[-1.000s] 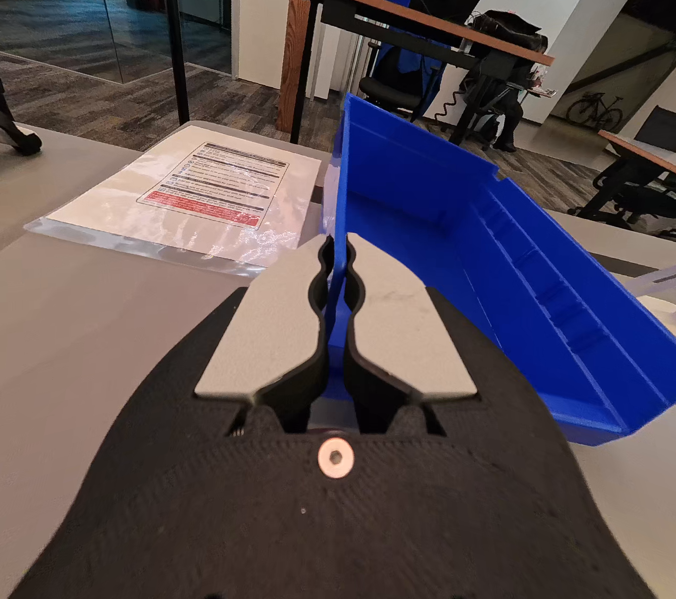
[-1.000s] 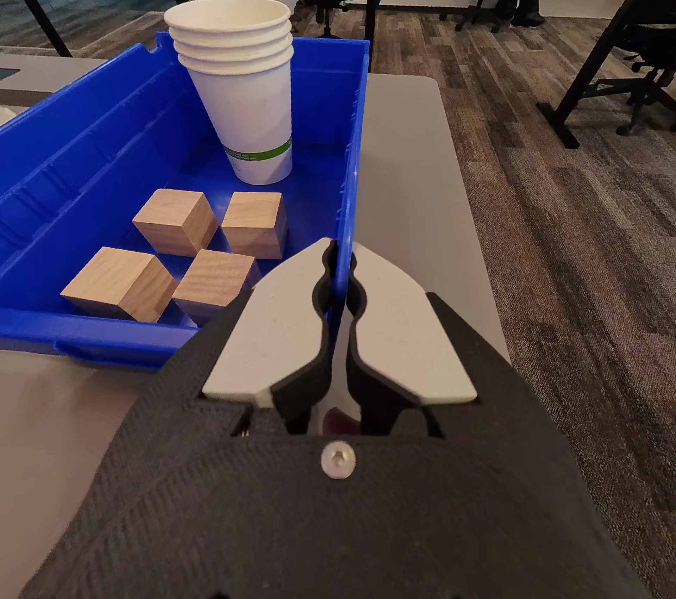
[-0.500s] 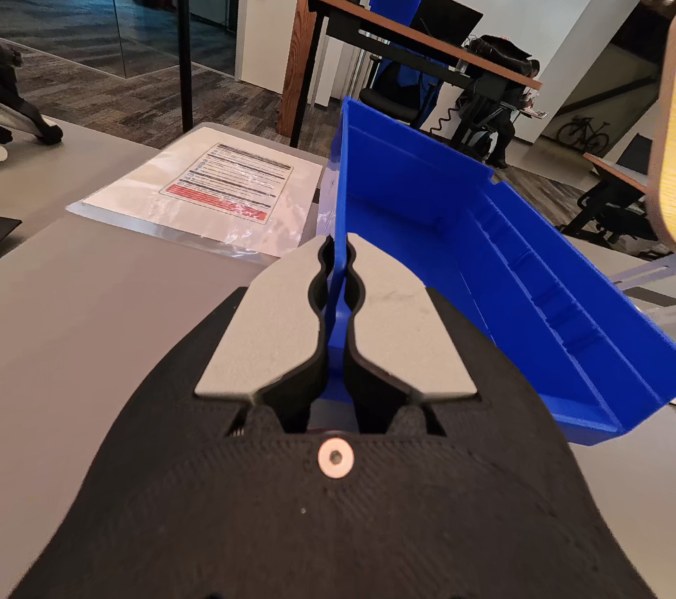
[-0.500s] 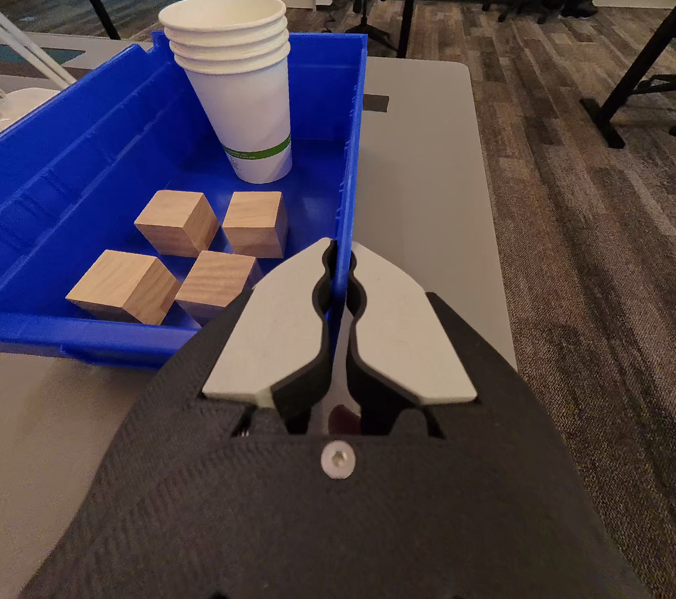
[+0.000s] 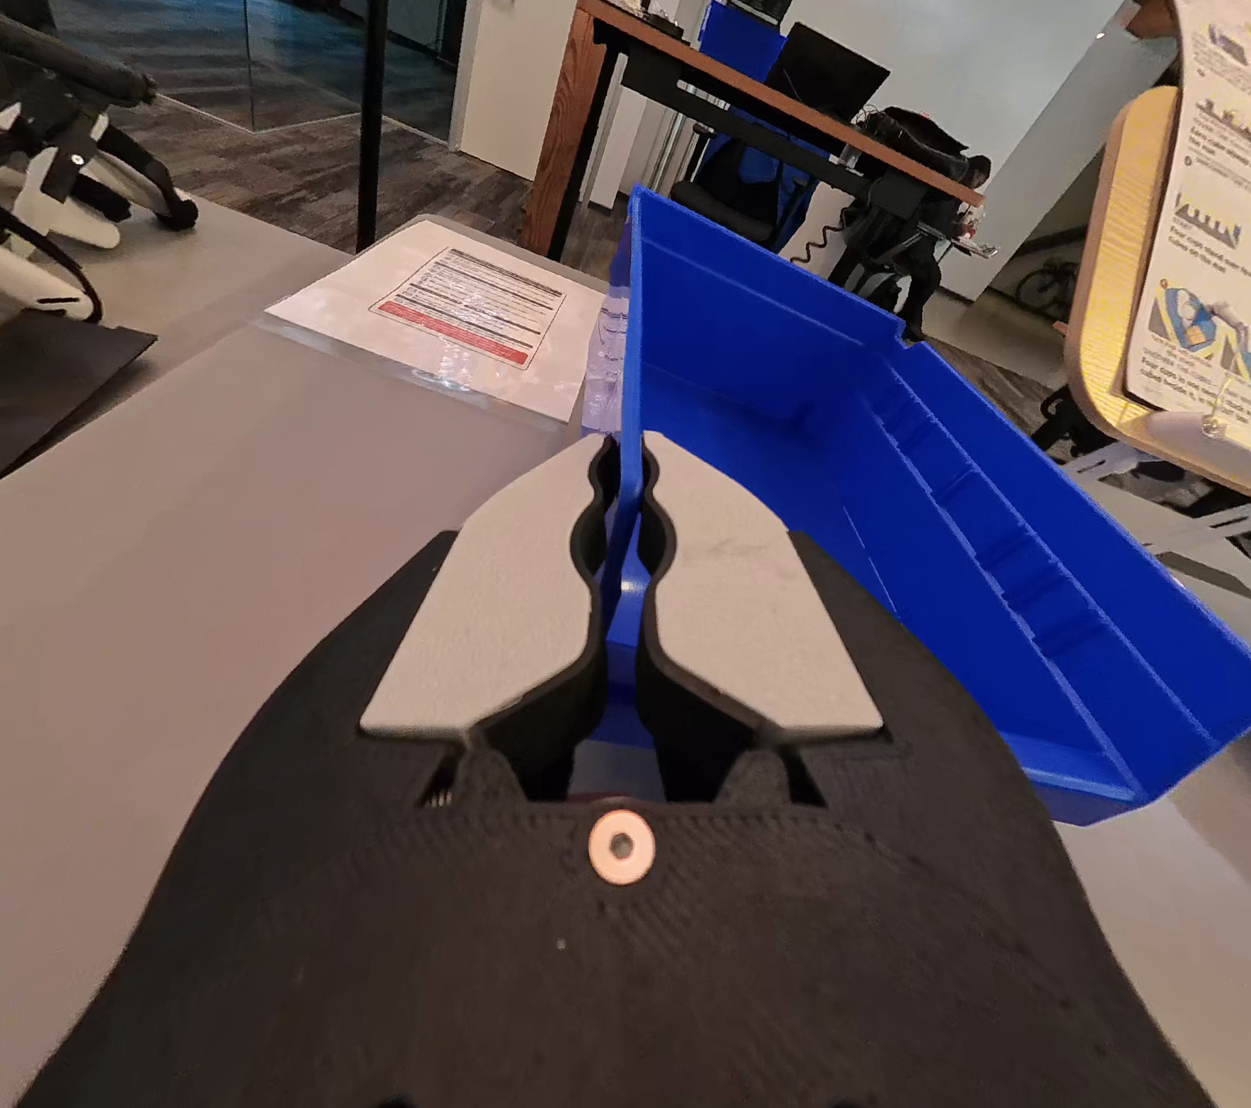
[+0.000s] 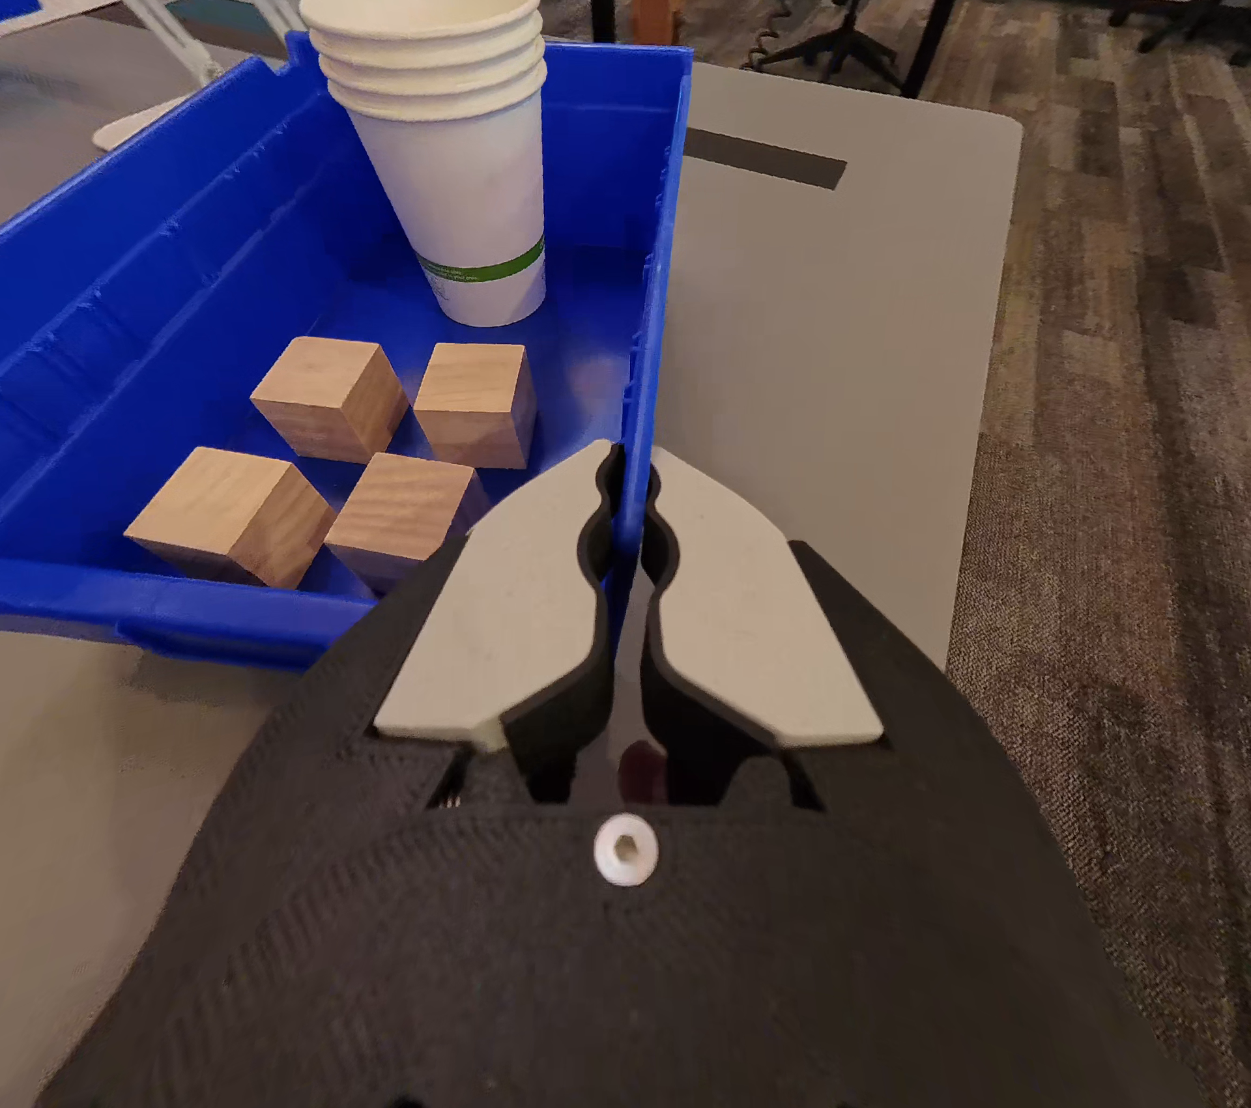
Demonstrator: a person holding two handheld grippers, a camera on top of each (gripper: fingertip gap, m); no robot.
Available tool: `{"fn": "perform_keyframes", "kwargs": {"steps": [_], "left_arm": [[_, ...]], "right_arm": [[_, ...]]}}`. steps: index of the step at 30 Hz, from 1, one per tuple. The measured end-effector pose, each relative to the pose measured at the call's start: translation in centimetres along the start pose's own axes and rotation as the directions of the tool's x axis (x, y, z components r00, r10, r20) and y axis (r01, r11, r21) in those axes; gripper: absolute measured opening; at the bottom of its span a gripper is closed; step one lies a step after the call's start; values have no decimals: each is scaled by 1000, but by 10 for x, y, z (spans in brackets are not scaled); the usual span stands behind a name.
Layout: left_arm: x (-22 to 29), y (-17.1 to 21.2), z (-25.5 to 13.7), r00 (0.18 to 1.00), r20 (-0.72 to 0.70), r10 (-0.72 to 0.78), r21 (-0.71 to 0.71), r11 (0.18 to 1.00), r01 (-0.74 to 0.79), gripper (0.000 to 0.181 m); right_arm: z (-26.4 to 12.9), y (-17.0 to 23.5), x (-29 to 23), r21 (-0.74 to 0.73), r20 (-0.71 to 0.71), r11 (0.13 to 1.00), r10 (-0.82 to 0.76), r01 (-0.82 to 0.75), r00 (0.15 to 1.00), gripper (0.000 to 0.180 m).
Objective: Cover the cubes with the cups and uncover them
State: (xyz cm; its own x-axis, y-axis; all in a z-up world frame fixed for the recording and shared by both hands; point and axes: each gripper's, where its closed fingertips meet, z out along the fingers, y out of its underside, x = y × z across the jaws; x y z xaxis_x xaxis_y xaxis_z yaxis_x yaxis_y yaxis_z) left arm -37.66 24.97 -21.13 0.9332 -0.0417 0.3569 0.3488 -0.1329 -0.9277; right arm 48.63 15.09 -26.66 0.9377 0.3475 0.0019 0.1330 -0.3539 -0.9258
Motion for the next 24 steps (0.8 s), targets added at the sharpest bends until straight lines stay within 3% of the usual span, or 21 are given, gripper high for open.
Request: {"fn": "perform_keyframes", "kwargs": {"steps": [1, 24], "left_arm": [[-1, 1, -5, 1000, 3, -7, 6, 1000, 7, 4], [-18, 2, -82, 994, 64, -83, 117, 990, 75, 4]], "right_arm": [[-1, 0, -1, -3, 16, 1000, -5, 5, 1000, 3], [-7, 2, -58, 18, 411, 987, -155, 162, 898, 3]]}}
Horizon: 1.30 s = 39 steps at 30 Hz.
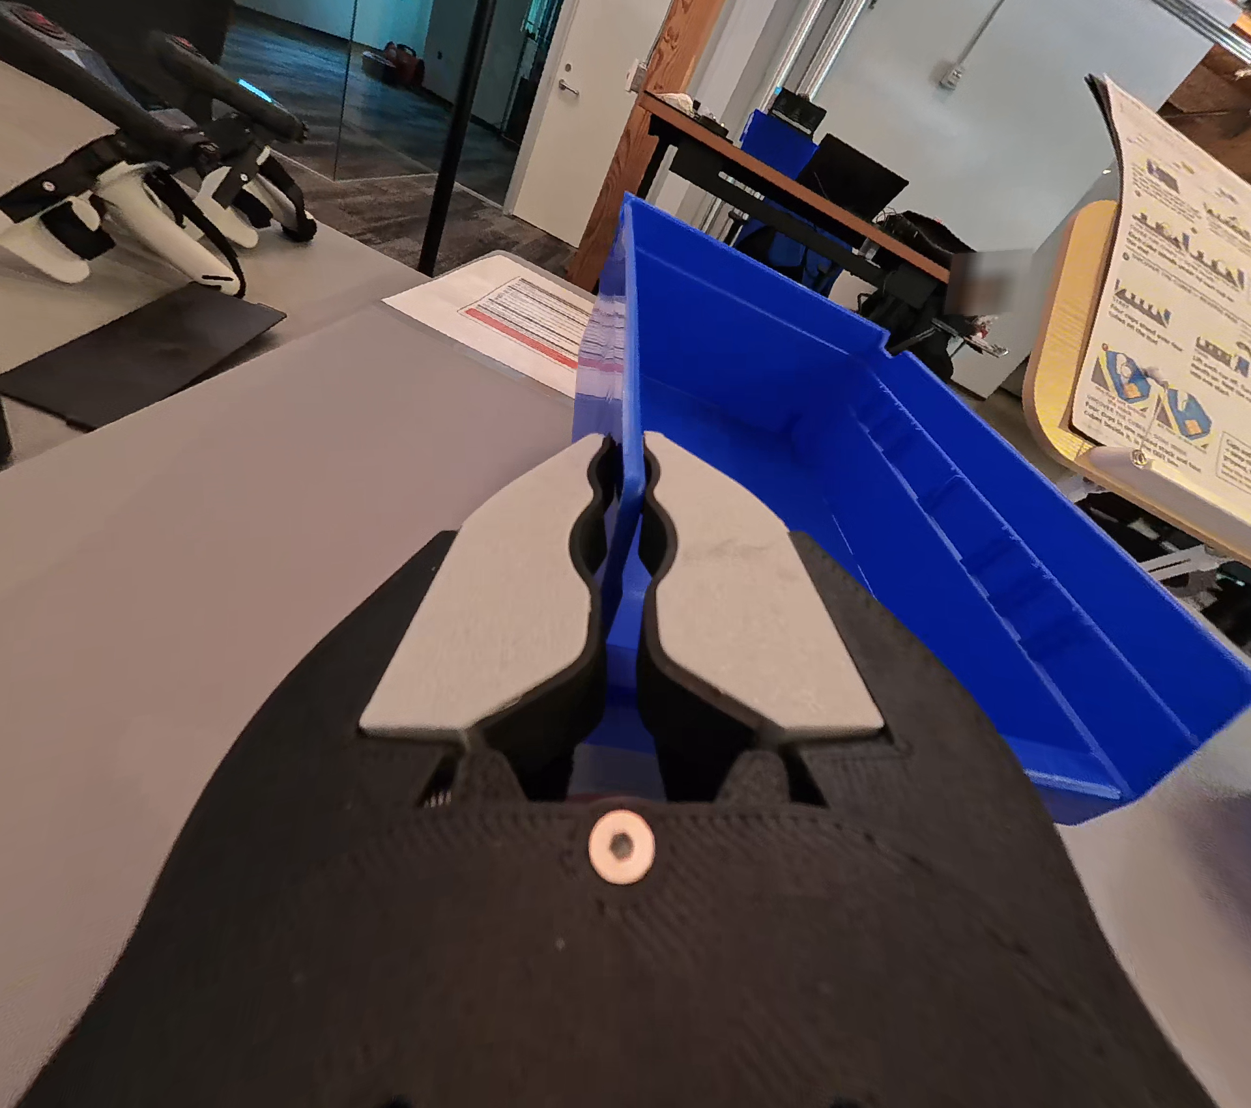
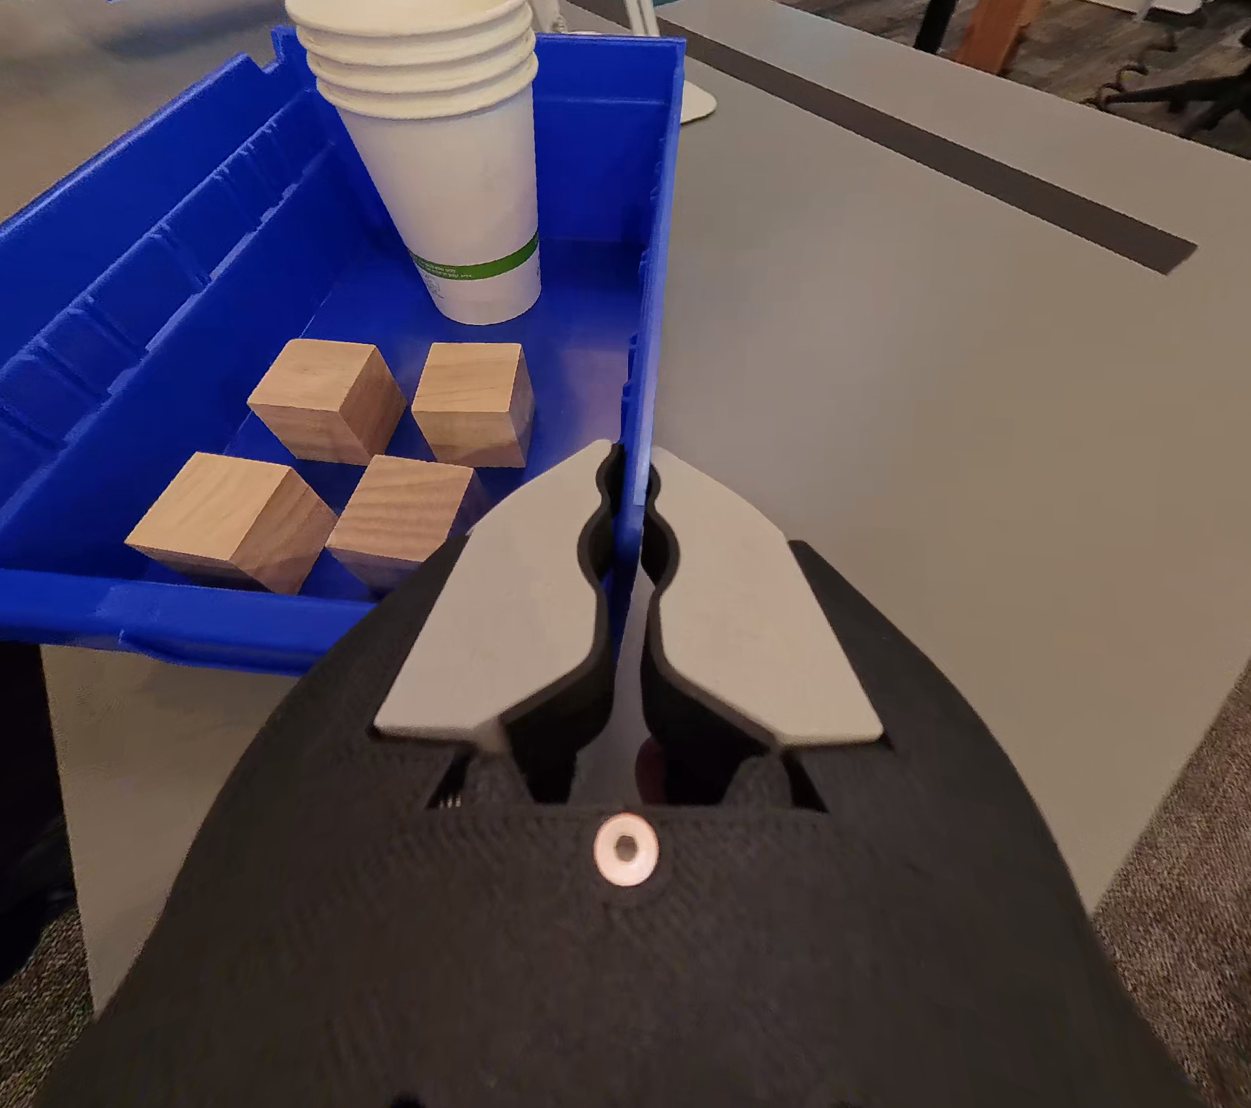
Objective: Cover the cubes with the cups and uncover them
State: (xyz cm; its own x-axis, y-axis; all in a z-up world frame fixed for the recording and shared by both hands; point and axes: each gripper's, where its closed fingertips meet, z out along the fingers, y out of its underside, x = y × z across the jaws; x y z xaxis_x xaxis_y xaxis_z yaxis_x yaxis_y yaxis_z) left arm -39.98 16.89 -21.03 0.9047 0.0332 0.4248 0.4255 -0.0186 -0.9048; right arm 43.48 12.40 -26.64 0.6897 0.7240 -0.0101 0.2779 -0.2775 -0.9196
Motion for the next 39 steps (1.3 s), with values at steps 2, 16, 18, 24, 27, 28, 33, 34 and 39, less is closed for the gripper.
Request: {"fn": "perform_keyframes", "kwargs": {"steps": [2, 16, 18, 24, 27, 28, 33, 34, 39], "left_arm": [[-1, -2, -2, 1000, 5, -7, 11, 1000, 7, 4], [-7, -7, -13, 999, 19, -33, 49, 998, 32, 5], [-7, -7, -14, 999, 19, -36, 52, 998, 35, 5], [-9, -8, -15, 999, 21, -41, 61, 997, 40, 4], [-11, -9, -17, 999, 23, -46, 68, 997, 44, 5], [-12, -9, -17, 999, 23, -49, 71, 996, 47, 5], [-13, -13, -19, 998, 16, -59, 88, 994, 57, 5], [-13, -14, -20, 998, 13, -59, 92, 994, 58, 5], [-15, -18, -23, 998, 3, -60, 100, 993, 59, 4]], "right_arm": [[6, -2, -6, -5, 29, 1000, -11, 11, 1000, 3], [44, -18, -39, -11, 182, 998, -54, 57, 982, 3], [51, -21, -44, -11, 197, 998, -57, 60, 979, 3], [75, -31, -60, -14, 243, 998, -64, 69, 968, 3], [88, -37, -69, -18, 266, 997, -66, 74, 962, 3], [93, -39, -71, -19, 275, 997, -67, 75, 959, 2], [120, -50, -86, -25, 307, 996, -70, 81, 949, 3], [126, -52, -89, -27, 313, 996, -70, 82, 947, 4], [156, -64, -103, -32, 337, 996, -66, 81, 939, 4]]}}
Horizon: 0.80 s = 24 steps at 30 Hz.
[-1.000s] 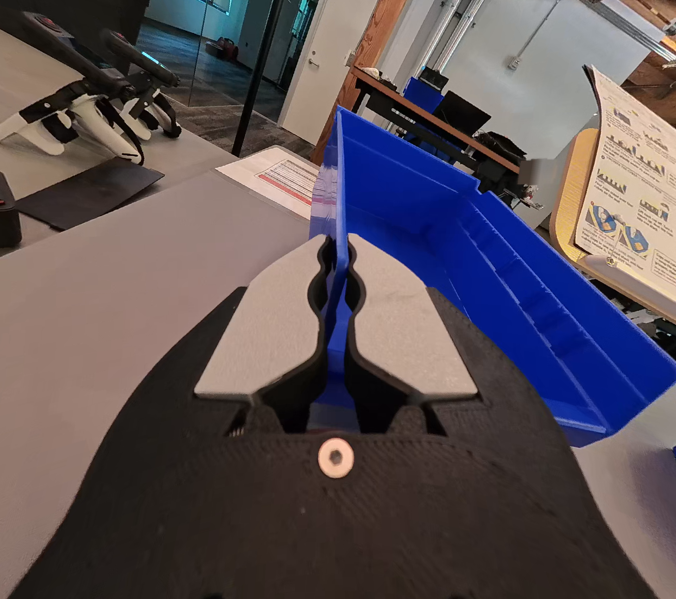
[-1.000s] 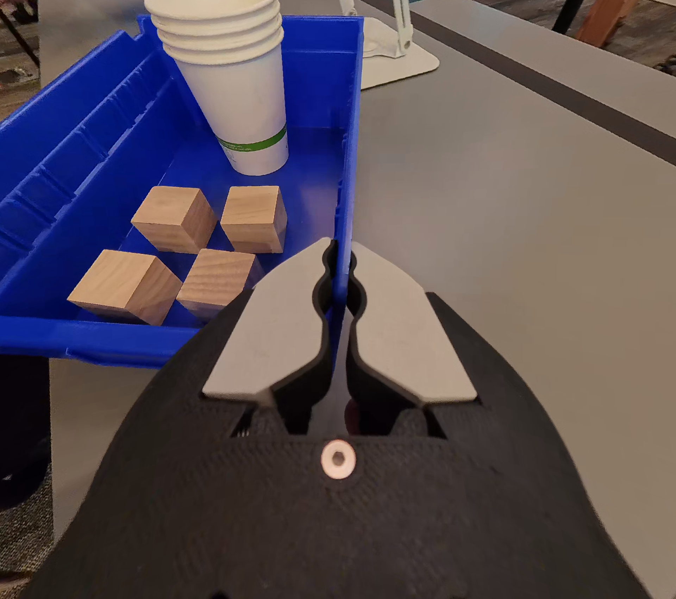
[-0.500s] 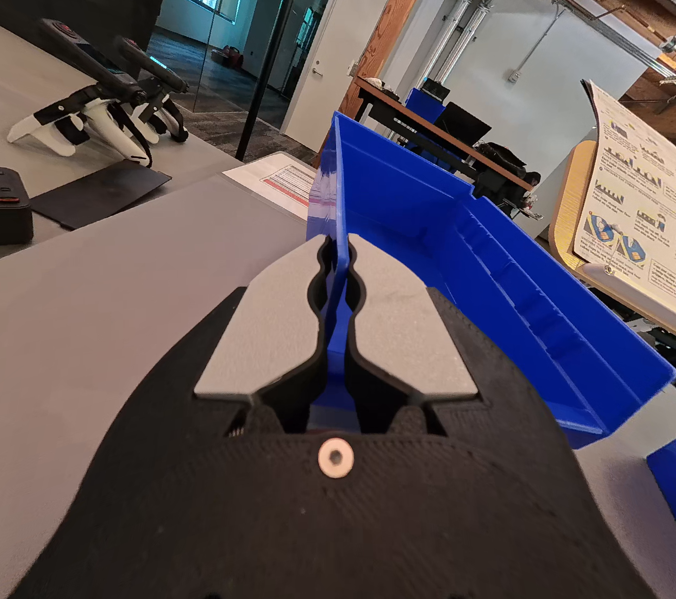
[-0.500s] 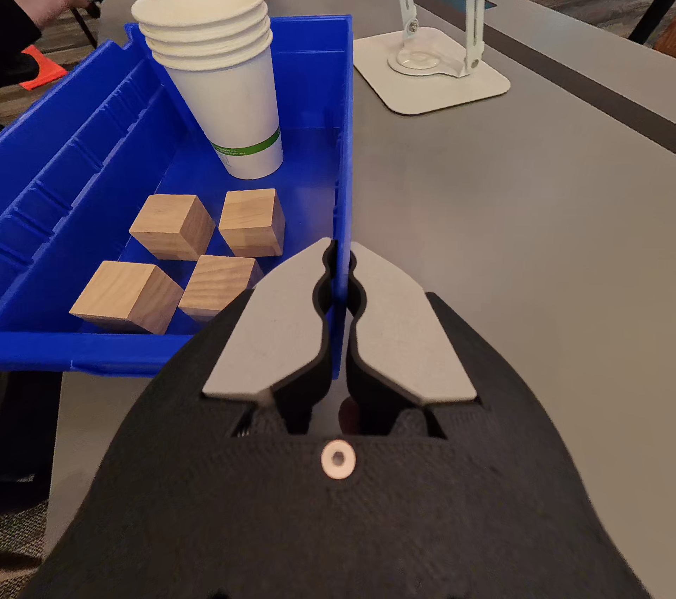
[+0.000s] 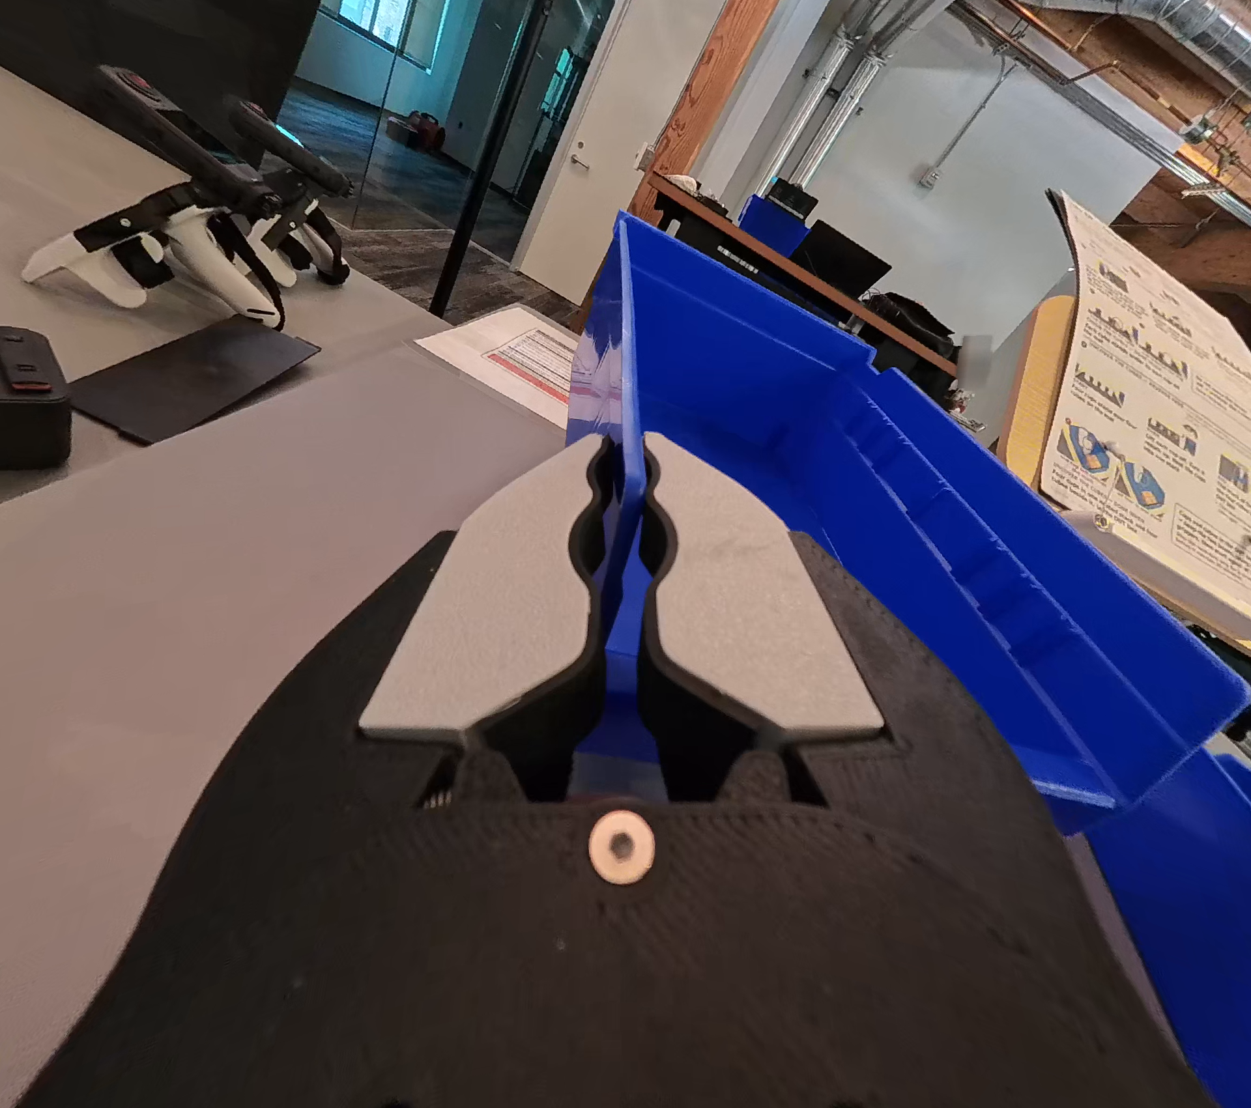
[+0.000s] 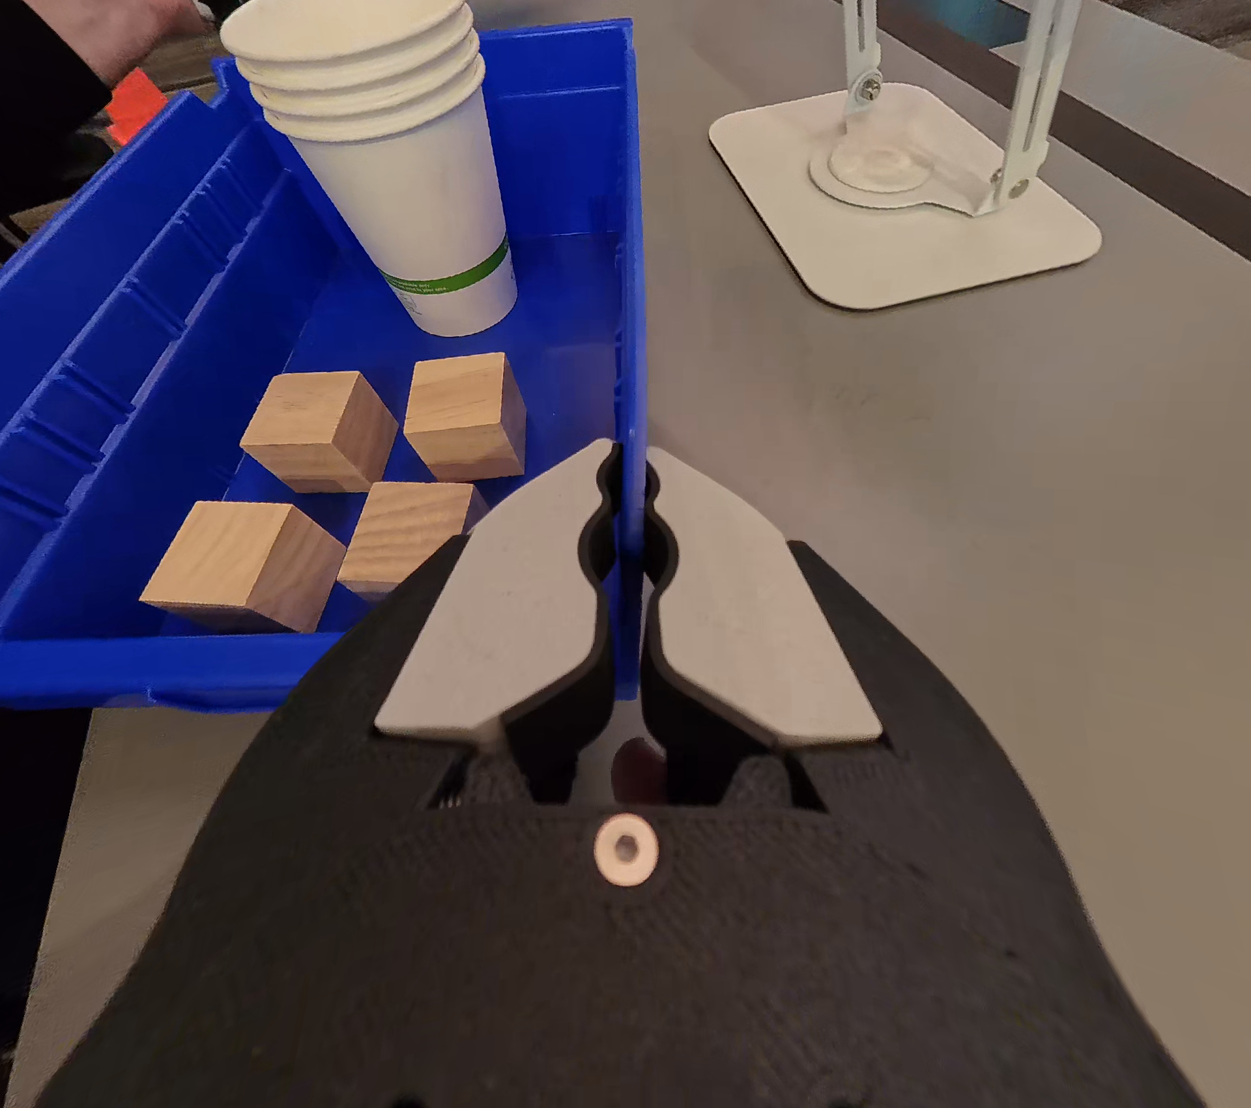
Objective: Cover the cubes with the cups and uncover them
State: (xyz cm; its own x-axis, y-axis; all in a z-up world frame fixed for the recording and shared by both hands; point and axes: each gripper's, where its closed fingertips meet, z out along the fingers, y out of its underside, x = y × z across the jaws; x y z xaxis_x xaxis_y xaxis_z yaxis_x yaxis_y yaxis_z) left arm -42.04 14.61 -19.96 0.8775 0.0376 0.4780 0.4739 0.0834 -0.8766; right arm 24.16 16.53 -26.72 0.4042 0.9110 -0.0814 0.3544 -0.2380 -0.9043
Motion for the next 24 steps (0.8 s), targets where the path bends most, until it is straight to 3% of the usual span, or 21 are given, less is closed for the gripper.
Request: {"fn": "perform_keyframes", "kwargs": {"steps": [24], "left_arm": [[-47, -33, -23, 996, 63, -70, 112, 992, 62, 5]], "right_arm": [[176, -80, -12, 8, -53, 999, 33, -33, 998, 3]]}}
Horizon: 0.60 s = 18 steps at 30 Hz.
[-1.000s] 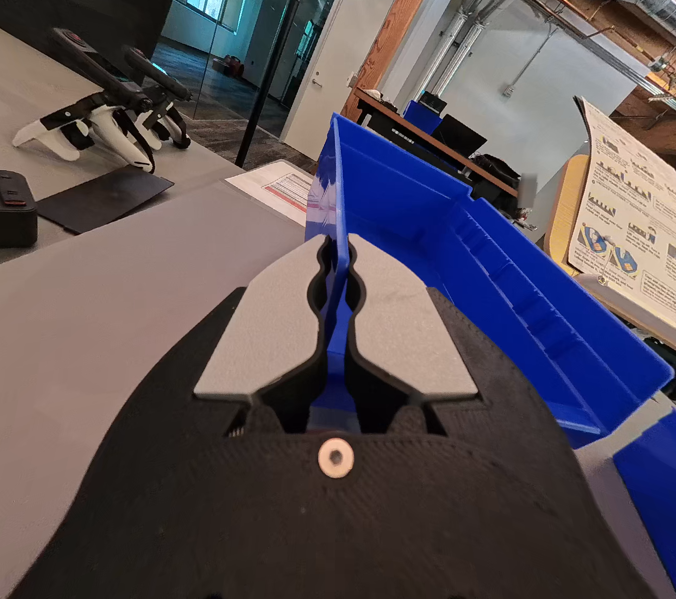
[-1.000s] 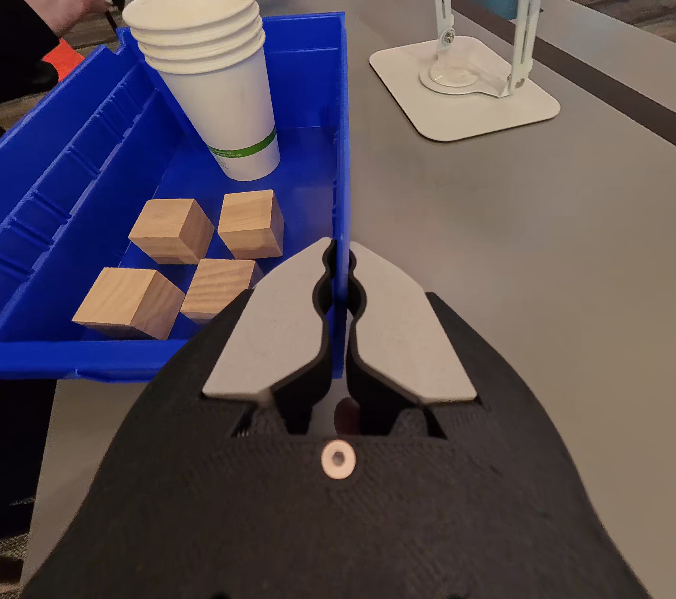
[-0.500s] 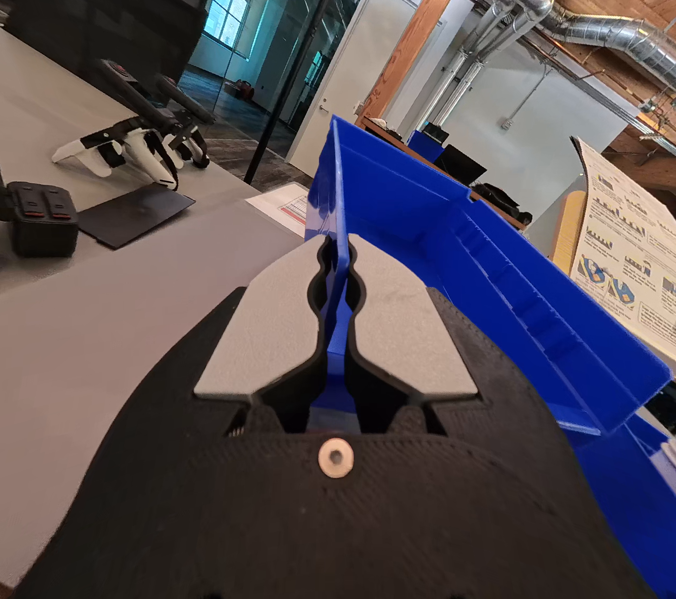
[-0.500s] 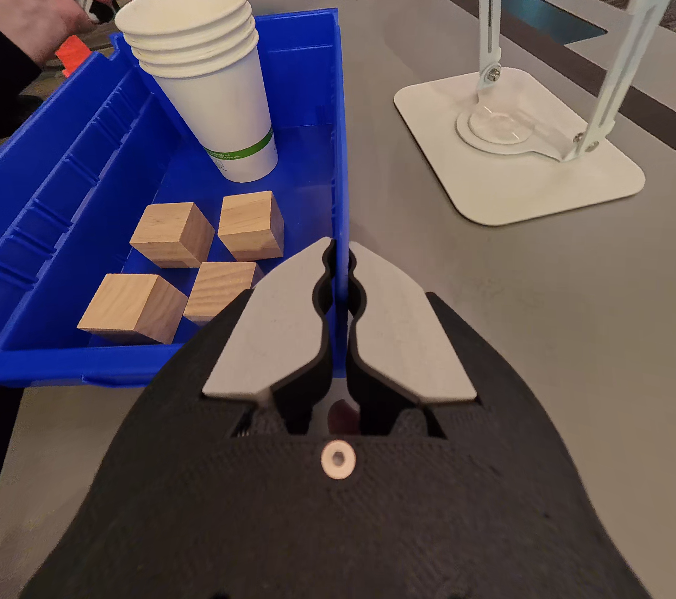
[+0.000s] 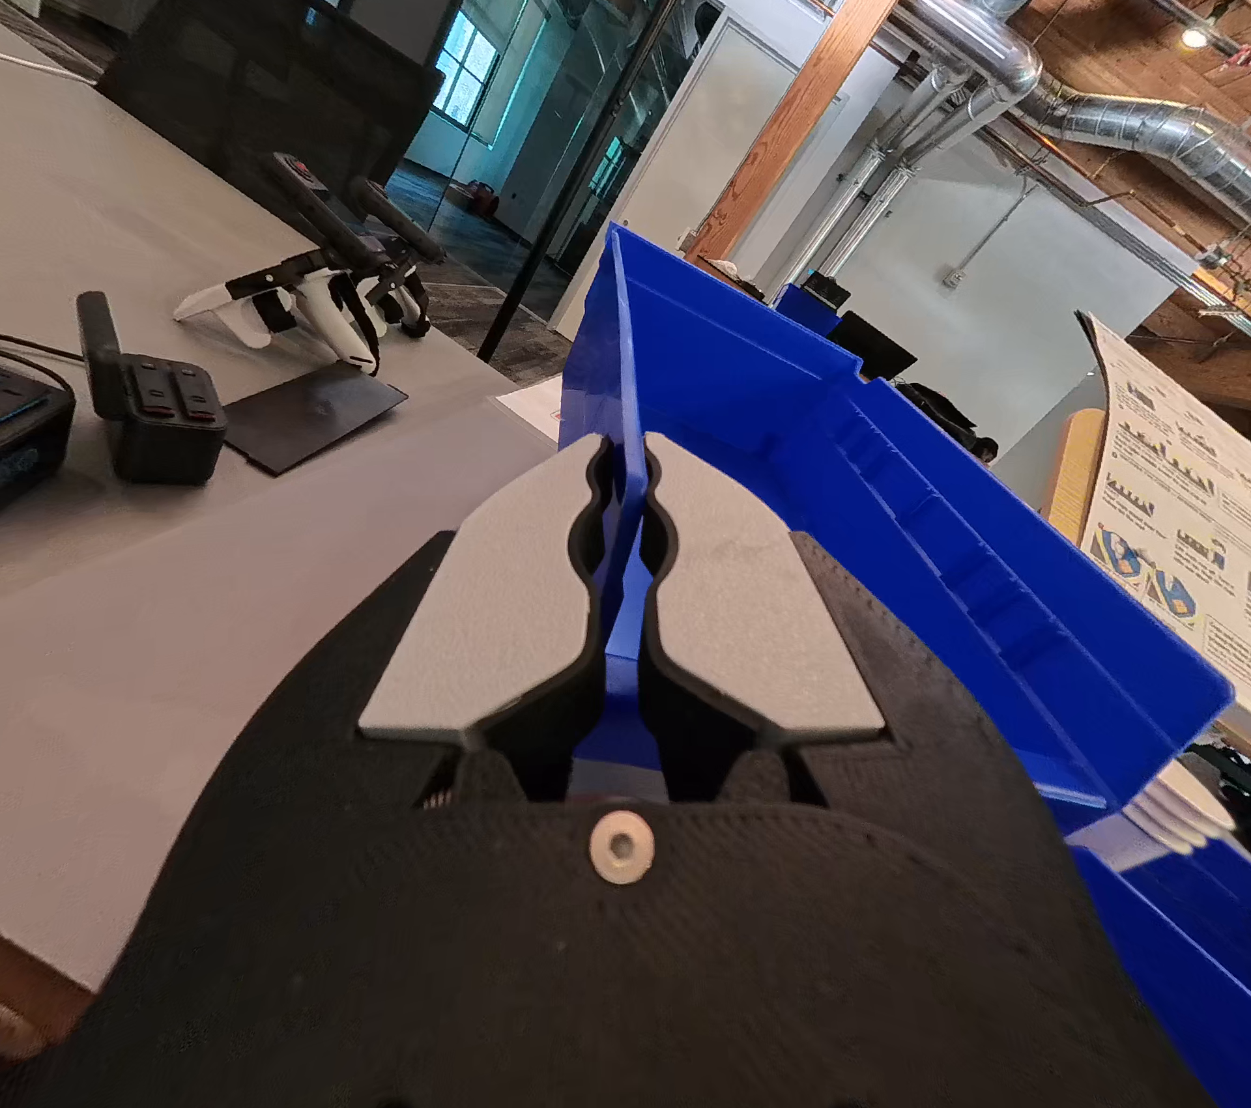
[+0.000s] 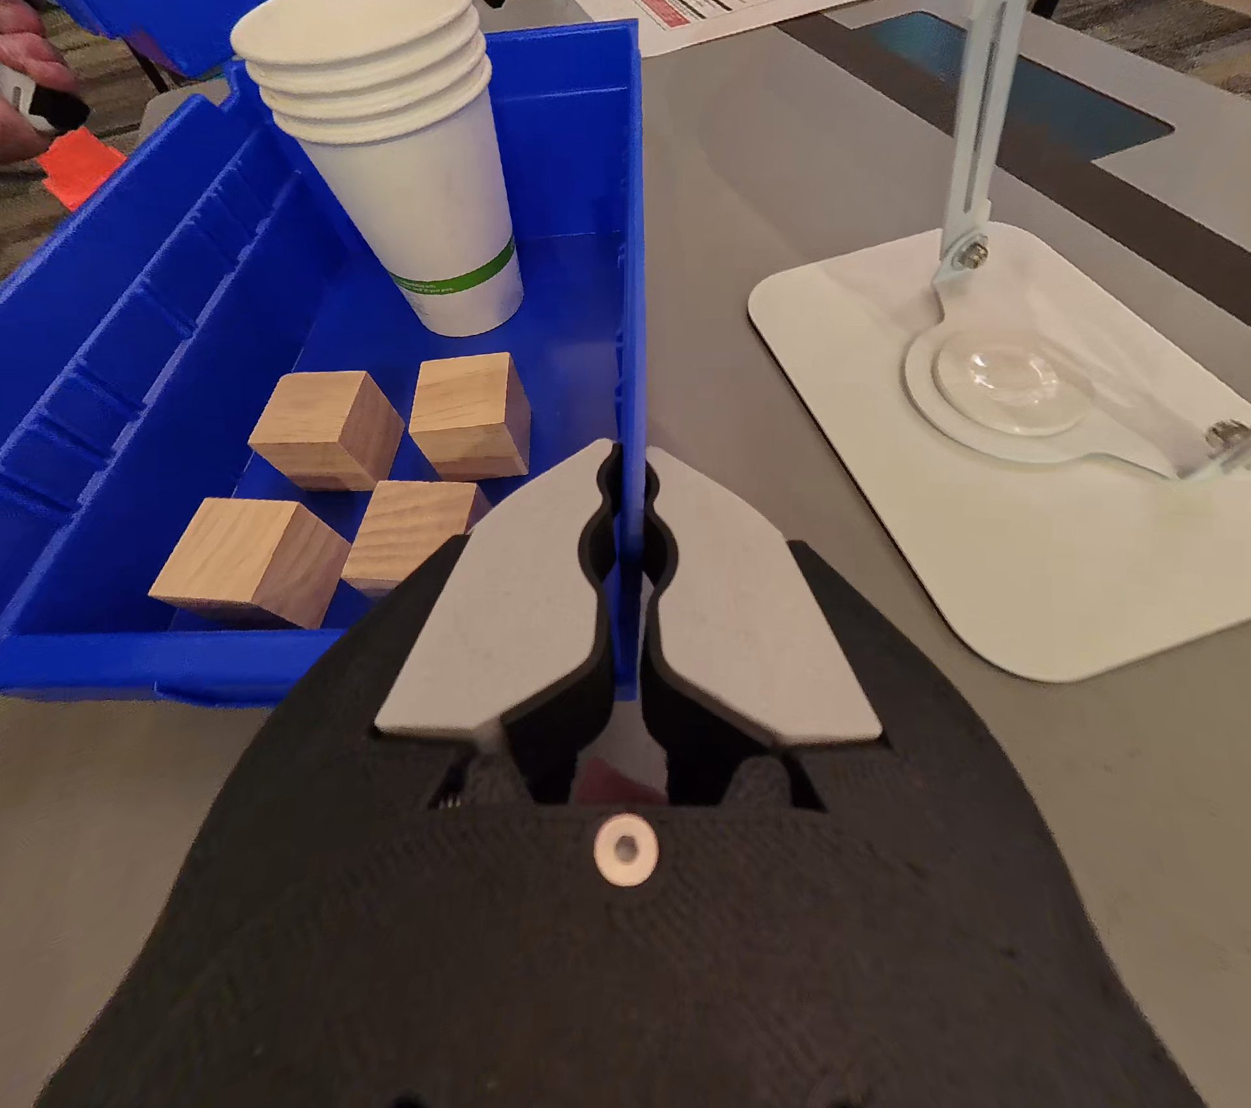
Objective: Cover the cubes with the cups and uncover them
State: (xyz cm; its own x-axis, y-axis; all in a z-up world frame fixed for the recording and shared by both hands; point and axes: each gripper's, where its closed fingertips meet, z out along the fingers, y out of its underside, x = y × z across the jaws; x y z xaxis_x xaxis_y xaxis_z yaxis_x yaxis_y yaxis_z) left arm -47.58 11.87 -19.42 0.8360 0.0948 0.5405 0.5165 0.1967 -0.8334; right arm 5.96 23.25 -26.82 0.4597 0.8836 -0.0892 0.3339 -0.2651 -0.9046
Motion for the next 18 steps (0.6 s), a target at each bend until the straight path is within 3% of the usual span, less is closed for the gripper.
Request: {"fn": "perform_keyframes", "kwargs": {"steps": [4, 6, 11, 15, 18], "left_arm": [[-3, -2, -1, 1000, 3, -5, 6, 1000, 5, 5], [-4, -3, -2, 1000, 6, -4, 7, 1000, 4, 5], [-4, -6, -3, 1000, 7, -6, 16, 1000, 6, 5], [-2, -7, -4, 1000, 3, -5, 20, 1000, 5, 5], [2, -6, -3, 1000, -4, -4, 18, 1000, 4, 6]], "right_arm": [[14, -6, -9, 5, -5, 998, -63, 63, 998, 2], [11, -12, -7, 17, -20, 996, -84, 85, 996, 22], [-27, -36, -6, 63, -17, 963, -263, 263, 965, 39], [-59, -39, -47, 34, 175, 836, -544, 547, 821, 41], [-66, -24, -76, -38, 334, 723, -642, 690, 690, 41]]}}
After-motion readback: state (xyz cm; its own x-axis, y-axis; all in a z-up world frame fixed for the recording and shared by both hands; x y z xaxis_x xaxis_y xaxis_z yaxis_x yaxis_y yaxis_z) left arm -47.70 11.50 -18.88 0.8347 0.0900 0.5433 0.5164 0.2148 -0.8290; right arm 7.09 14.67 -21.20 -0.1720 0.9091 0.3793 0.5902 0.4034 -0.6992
